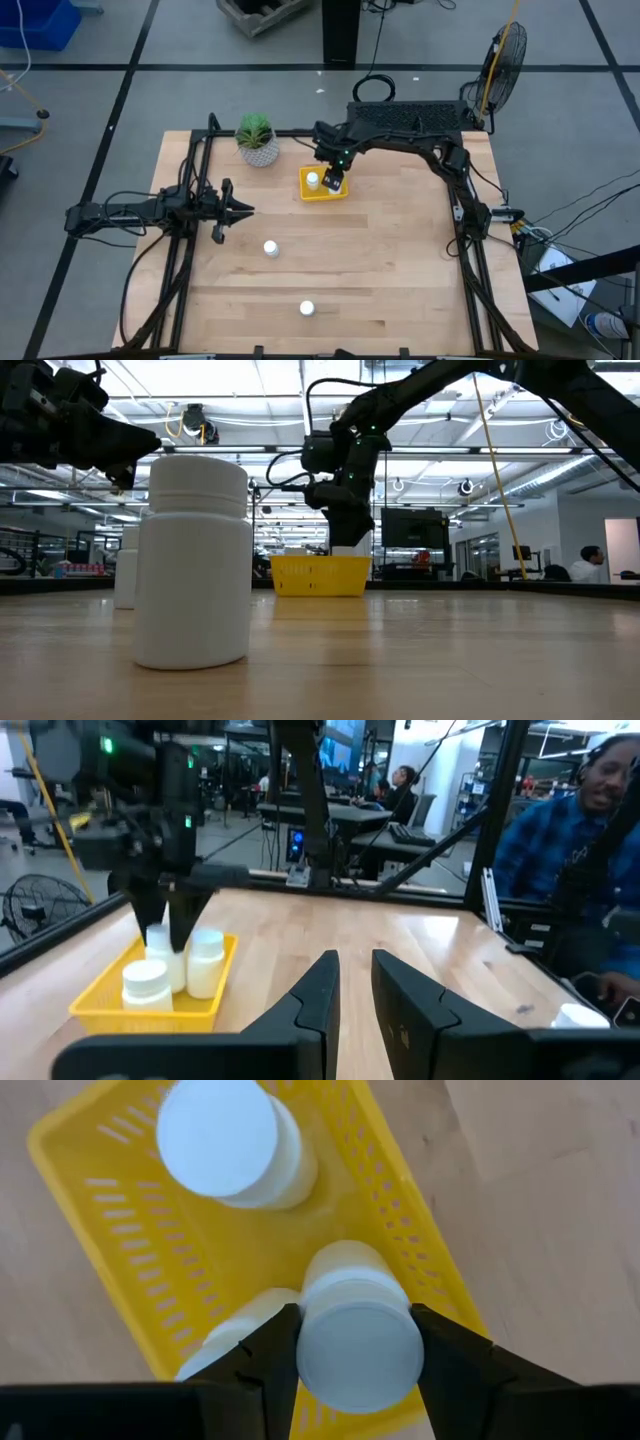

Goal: Pick and place pill bottles into a basket
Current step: Put the bottom right white pill bottle into the yellow basket

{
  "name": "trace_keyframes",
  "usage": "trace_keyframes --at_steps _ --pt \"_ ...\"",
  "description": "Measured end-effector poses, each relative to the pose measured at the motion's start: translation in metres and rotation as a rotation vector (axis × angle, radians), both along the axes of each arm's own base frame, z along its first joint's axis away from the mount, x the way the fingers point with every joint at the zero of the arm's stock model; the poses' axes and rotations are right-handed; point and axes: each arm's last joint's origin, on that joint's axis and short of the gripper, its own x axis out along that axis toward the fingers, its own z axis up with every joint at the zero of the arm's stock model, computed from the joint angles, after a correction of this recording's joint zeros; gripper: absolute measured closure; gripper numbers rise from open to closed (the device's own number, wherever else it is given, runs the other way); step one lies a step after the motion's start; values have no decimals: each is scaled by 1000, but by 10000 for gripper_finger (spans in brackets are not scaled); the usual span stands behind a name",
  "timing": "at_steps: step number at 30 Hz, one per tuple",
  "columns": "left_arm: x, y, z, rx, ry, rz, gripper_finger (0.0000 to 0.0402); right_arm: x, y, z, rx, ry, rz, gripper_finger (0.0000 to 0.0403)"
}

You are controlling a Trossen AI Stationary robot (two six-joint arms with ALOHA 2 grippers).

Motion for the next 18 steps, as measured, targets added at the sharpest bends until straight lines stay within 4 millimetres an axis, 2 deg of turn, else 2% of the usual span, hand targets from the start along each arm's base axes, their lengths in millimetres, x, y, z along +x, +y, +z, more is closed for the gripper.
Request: trace_keyframes --at_steps 5,12,18 --pt "0 0 0 0 3 0 337 3 0 1 -22 -30 34 246" --pt "0 0 0 0 2 0 337 4 0 -2 -35 -38 52 203" --pt "0 0 0 0 3 0 337 3 1 -8 -31 -36 49 190"
